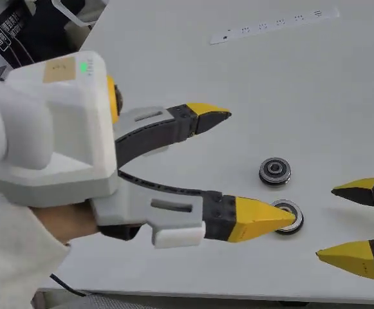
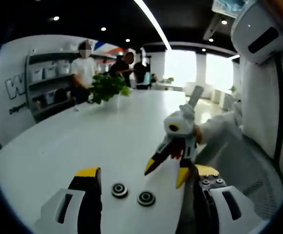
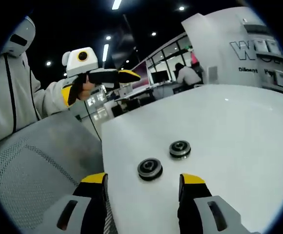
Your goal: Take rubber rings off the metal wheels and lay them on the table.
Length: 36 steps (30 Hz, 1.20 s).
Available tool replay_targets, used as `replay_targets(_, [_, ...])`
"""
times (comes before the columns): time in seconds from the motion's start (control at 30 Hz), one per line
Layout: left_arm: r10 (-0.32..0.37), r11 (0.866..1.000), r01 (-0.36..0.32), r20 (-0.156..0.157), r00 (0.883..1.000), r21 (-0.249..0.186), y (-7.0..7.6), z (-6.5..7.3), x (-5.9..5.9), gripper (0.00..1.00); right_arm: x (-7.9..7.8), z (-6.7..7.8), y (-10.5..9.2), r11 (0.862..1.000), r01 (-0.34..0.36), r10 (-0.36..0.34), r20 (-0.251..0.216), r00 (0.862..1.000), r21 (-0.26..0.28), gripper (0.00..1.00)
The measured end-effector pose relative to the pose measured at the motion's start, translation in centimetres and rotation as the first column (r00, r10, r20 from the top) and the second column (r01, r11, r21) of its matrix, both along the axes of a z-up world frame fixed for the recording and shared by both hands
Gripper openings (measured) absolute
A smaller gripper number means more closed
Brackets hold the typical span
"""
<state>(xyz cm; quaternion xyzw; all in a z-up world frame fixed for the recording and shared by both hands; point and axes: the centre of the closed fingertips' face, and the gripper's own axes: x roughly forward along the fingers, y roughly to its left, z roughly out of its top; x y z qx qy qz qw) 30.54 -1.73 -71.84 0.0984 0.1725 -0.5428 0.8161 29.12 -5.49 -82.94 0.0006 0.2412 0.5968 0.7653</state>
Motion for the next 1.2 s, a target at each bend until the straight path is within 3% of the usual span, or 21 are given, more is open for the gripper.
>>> replay_targets(0.03, [-0.004, 1.000, 0.003, -0.032, 0.999, -0.018, -0.4, -0.4, 0.0, 0.76, 0.1, 0.0, 0.1, 1.000, -0.004, 0.004, 0.003, 1.000, -0.001, 0.55])
replay_targets(0.1, [-0.019, 1.000, 0.018, -0.067, 0.998, -0.021, -0.7, -0.9, -0.2, 0.73, 0.1, 0.0, 0.4, 1.000, -0.017, 0.017, 0.011, 1.000, -0.001, 0.53])
replay_targets(0.3, [-0.051, 0.999, 0.051, -0.063, 0.997, -0.005, -1.5, -2.6, 0.2, 0.63, 0.5, -0.3, 0.8, 0.999, -0.035, 0.035, 0.034, 0.999, -0.007, 0.44])
replay_targets(0.37, [-0.052, 0.999, 0.051, -0.080, 0.995, -0.013, -1.8, -3.5, 0.4, 0.58, 0.6, -0.7, 0.8, 0.998, -0.047, 0.048, 0.034, 0.998, -0.033, 0.41])
replay_targets(0.6, [-0.048, 0.999, 0.045, -0.124, 0.991, -0.028, -2.2, -5.7, 1.0, 0.46, 1.0, -0.9, 1.0, 0.998, -0.055, 0.056, 0.037, 0.998, -0.039, 0.36])
replay_targets(0.73, [-0.044, 0.999, 0.043, -0.159, 0.986, -0.009, -2.1, -7.3, 1.1, 0.41, 0.9, -1.1, 1.2, 0.996, -0.072, 0.073, 0.033, 0.997, -0.046, 0.32])
replay_targets(1.0, [-0.034, 0.998, 0.040, -0.139, 0.990, 0.038, -2.1, -9.6, 1.4, 0.31, 1.3, -2.0, 1.6, 0.993, -0.082, 0.087, 0.055, 0.995, -0.084, 0.25])
replay_targets(1.2, [-0.019, 0.996, 0.033, -0.158, 0.987, 0.083, -1.9, -11.4, 1.2, 0.28, 1.4, -2.6, 1.7, 0.991, -0.092, 0.097, 0.050, 0.994, -0.102, 0.21])
